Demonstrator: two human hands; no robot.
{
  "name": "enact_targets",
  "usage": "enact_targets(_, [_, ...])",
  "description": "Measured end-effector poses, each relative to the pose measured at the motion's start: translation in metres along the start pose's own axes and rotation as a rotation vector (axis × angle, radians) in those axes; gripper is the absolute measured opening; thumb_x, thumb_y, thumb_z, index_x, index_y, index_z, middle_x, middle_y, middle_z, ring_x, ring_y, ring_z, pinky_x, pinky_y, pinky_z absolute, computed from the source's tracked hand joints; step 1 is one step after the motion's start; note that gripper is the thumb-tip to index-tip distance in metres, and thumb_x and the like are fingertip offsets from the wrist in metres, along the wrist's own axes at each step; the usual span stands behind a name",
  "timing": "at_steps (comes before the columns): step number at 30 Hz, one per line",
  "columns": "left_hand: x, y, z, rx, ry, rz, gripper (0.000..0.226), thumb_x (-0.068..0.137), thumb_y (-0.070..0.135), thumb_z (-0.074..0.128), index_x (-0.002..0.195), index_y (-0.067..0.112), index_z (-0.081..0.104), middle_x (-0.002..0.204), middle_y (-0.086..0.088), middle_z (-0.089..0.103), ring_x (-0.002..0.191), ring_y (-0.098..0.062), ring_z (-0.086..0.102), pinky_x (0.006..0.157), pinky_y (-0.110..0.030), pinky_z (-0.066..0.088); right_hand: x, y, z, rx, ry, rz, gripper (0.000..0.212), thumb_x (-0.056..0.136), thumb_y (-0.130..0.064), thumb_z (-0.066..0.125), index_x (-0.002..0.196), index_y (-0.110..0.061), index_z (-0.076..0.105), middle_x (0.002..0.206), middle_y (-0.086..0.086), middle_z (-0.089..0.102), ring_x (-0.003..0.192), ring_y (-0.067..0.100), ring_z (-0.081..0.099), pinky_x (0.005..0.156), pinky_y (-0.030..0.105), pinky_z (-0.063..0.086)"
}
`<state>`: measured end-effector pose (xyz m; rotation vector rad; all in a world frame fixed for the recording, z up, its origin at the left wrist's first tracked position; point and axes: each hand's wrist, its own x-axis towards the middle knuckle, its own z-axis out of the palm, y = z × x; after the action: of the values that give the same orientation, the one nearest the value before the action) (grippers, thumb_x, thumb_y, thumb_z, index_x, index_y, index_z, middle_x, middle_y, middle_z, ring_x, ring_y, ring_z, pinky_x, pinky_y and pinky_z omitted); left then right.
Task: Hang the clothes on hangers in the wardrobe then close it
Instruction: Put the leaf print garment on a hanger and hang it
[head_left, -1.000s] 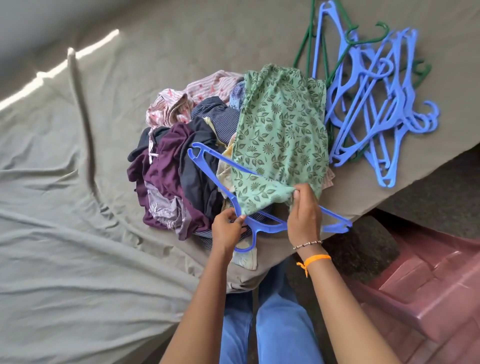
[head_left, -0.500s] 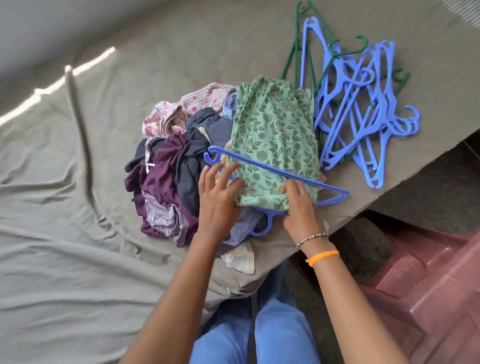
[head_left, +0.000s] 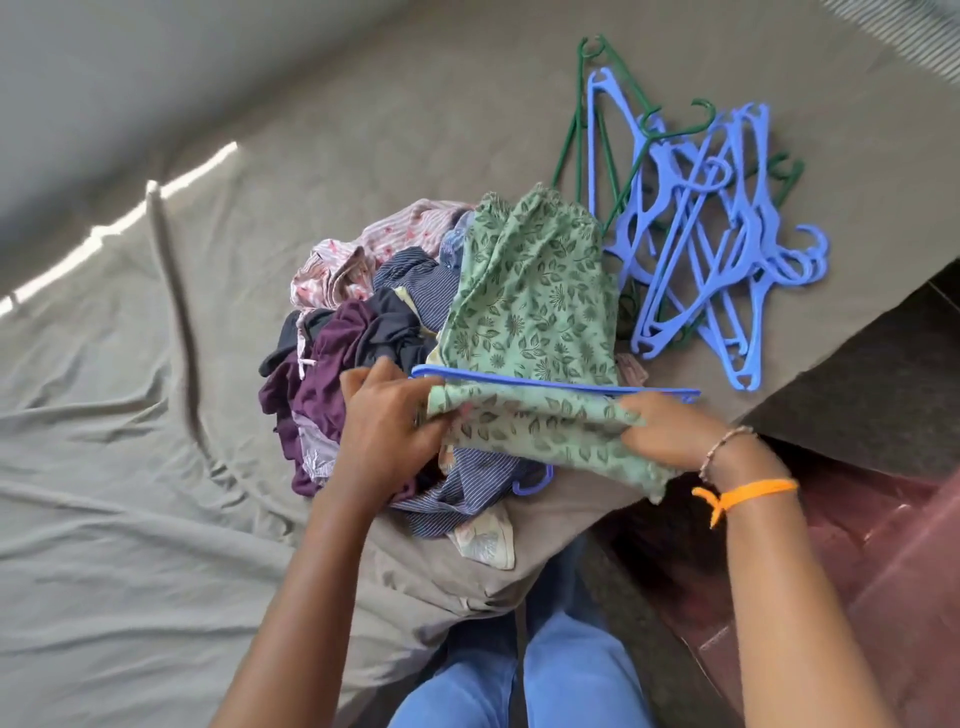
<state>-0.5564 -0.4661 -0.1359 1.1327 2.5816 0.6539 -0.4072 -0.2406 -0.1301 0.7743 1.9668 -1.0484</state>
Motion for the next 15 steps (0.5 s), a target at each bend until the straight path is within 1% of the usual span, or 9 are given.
enact_targets(2, [0.029, 0.008, -0.015, -0.029, -0.04, -0.019, 0.046, 0.077, 0.052, 0.045, 0.083, 0.017, 0.074, 0.064, 0.001, 0.057, 0.071, -0.018, 0.043, 0.076, -0.036, 0.03, 0.008, 0.0, -0.037, 0.016, 0.107, -0.045, 0.044, 0.087, -0.006, 0.053, 0.131, -0.008, 0.054, 0.122, 0.007, 0.058, 0.089, 0.014, 0.052, 0.063, 0.02, 0.038])
enact_targets(4, [0.072, 0.02, -0.025, 0.001, 0.016, -0.001, 0.045, 0.078, 0.048, 0.048, 0.078, 0.009, 0.07, 0.062, -0.008, 0.057, 0.065, -0.026, 0.051, 0.072, -0.038, 0.039, 0.023, -0.003, -0.07, 0.065, 0.31, -0.074, 0.043, 0.088, -0.004, 0.05, 0.131, -0.01, 0.054, 0.11, 0.004, 0.06, 0.08, 0.014, 0.055, 0.06, 0.023, 0.036])
enact_targets(5, [0.097, 0.028, -0.026, 0.001, 0.065, -0.008, 0.039, 0.079, 0.042, 0.05, 0.08, 0.007, 0.068, 0.065, -0.015, 0.061, 0.065, -0.032, 0.056, 0.067, -0.038, 0.041, 0.034, -0.007, -0.083, 0.112, 0.487, -0.098, 0.041, 0.087, -0.002, 0.048, 0.127, -0.008, 0.056, 0.106, 0.008, 0.062, 0.08, 0.02, 0.057, 0.06, 0.026, 0.037])
enact_targets(7, [0.141, 0.041, -0.021, -0.116, 0.148, -0.062, 0.026, 0.082, 0.018, 0.052, 0.103, 0.01, 0.065, 0.084, -0.017, 0.068, 0.076, -0.035, 0.062, 0.066, -0.039, 0.047, 0.052, -0.014, -0.095, 0.156, 0.927, -0.169, 0.037, 0.084, -0.001, 0.048, 0.12, -0.005, 0.056, 0.112, 0.017, 0.061, 0.099, 0.033, 0.056, 0.074, 0.032, 0.038])
enact_targets(9, [0.161, 0.049, -0.012, -0.28, 0.253, -0.124, 0.044, 0.084, -0.005, 0.045, 0.124, 0.011, 0.054, 0.108, -0.01, 0.067, 0.084, -0.021, 0.064, 0.074, -0.034, 0.051, 0.065, -0.014, -0.084, 0.146, 1.276, -0.186, 0.037, 0.081, -0.003, 0.05, 0.118, -0.003, 0.052, 0.117, 0.017, 0.056, 0.11, 0.033, 0.048, 0.089, 0.036, 0.032])
enact_targets(10, [0.159, 0.051, -0.005, -0.329, 0.327, -0.143, 0.048, 0.083, -0.011, 0.042, 0.127, 0.008, 0.051, 0.114, -0.008, 0.063, 0.088, -0.015, 0.061, 0.077, -0.029, 0.05, 0.07, -0.011, -0.07, 0.152, 1.358, -0.178, 0.035, 0.079, -0.003, 0.05, 0.114, -0.002, 0.051, 0.116, 0.017, 0.054, 0.11, 0.033, 0.046, 0.092, 0.037, 0.031])
enact_targets(12, [0.136, 0.051, 0.017, -0.329, 0.43, -0.182, 0.04, 0.083, -0.01, 0.041, 0.118, 0.005, 0.054, 0.11, -0.007, 0.058, 0.091, -0.013, 0.054, 0.077, -0.024, 0.046, 0.079, 0.003, -0.025, 0.179, 1.319, -0.17, 0.027, 0.077, 0.003, 0.049, 0.103, -0.003, 0.053, 0.106, 0.018, 0.055, 0.101, 0.035, 0.047, 0.088, 0.043, 0.035])
enact_targets(13, [0.116, 0.05, 0.03, -0.339, 0.43, -0.227, 0.032, 0.084, -0.006, 0.043, 0.111, 0.005, 0.056, 0.105, -0.005, 0.057, 0.089, -0.014, 0.053, 0.075, -0.025, 0.044, 0.084, 0.011, 0.001, 0.179, 1.209, -0.189, 0.026, 0.075, 0.008, 0.048, 0.098, -0.003, 0.054, 0.1, 0.018, 0.056, 0.096, 0.037, 0.049, 0.083, 0.044, 0.039])
enact_targets(15, [0.076, 0.049, 0.058, -0.425, 0.33, -0.396, 0.017, 0.088, -0.001, 0.047, 0.097, 0.008, 0.058, 0.096, 0.0, 0.057, 0.081, -0.013, 0.053, 0.072, -0.024, 0.043, 0.094, 0.026, 0.052, 0.091, 0.928, -0.226, 0.034, 0.069, 0.016, 0.05, 0.096, -0.004, 0.059, 0.093, 0.016, 0.059, 0.089, 0.039, 0.053, 0.077, 0.048, 0.046])
